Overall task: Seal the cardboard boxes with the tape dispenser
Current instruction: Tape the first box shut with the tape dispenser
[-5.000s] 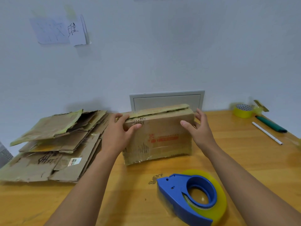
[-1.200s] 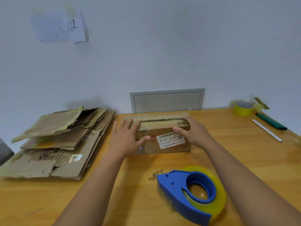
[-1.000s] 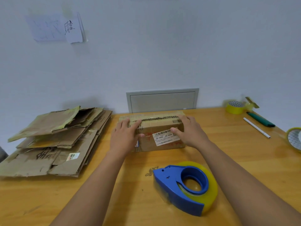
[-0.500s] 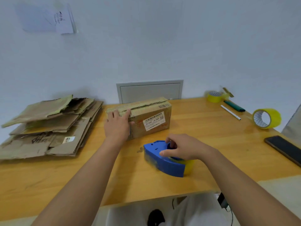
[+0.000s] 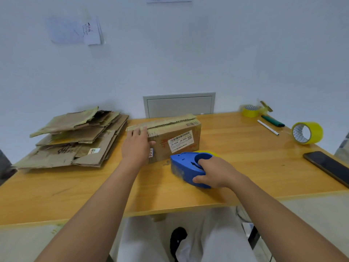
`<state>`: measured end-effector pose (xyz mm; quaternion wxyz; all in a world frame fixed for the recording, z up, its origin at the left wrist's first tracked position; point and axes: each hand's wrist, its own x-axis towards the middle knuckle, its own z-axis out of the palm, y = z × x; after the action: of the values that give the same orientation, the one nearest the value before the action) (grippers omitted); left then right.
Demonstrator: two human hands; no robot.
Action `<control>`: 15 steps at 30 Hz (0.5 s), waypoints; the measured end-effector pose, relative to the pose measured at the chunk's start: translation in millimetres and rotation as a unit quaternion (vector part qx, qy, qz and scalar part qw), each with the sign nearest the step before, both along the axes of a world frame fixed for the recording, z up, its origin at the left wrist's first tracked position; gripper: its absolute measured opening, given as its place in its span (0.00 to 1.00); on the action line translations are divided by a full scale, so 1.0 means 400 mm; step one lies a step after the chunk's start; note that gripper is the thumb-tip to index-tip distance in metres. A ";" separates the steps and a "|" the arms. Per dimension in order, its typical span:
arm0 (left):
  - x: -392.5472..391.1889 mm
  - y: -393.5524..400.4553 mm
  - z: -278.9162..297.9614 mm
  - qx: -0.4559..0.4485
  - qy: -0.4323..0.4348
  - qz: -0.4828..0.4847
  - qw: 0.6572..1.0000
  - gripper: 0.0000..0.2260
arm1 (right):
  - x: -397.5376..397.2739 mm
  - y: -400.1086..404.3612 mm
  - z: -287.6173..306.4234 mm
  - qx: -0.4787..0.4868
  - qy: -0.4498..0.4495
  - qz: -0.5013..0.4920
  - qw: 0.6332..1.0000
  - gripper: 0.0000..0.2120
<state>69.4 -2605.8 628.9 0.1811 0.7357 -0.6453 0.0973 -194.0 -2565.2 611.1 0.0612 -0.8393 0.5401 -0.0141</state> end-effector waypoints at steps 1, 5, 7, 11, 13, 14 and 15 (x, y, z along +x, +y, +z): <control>0.006 -0.002 -0.003 -0.002 0.005 -0.006 1.000 0.29 | -0.007 0.005 0.002 -0.006 -0.014 0.001 1.000 0.18; 0.039 -0.028 -0.017 -0.012 0.022 -0.034 0.999 0.26 | -0.038 0.019 0.025 -0.037 -0.081 0.016 0.996 0.17; 0.048 -0.045 -0.019 -0.015 0.033 -0.052 0.998 0.26 | -0.052 0.016 0.053 -0.064 -0.125 0.023 0.990 0.16; 0.059 -0.073 -0.021 -0.018 0.058 -0.099 0.993 0.27 | -0.053 -0.022 0.127 -0.147 -0.176 0.041 0.972 0.18; 0.064 -0.086 -0.015 -0.013 0.064 -0.121 0.991 0.27 | -0.043 -0.056 0.165 -0.172 -0.188 0.053 0.966 0.18; 0.068 -0.092 -0.011 -0.011 0.062 -0.132 0.989 0.27 | -0.036 -0.077 0.183 -0.177 -0.187 0.058 0.965 0.17; 0.072 -0.098 -0.006 -0.010 0.053 -0.144 0.988 0.27 | -0.026 -0.099 0.200 -0.180 -0.182 0.061 0.965 0.17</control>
<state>98.2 -2644.9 626.3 0.2348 0.6376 -0.7327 0.0372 -204.5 -2604.9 691.2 0.0069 -0.8509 0.4563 -0.2602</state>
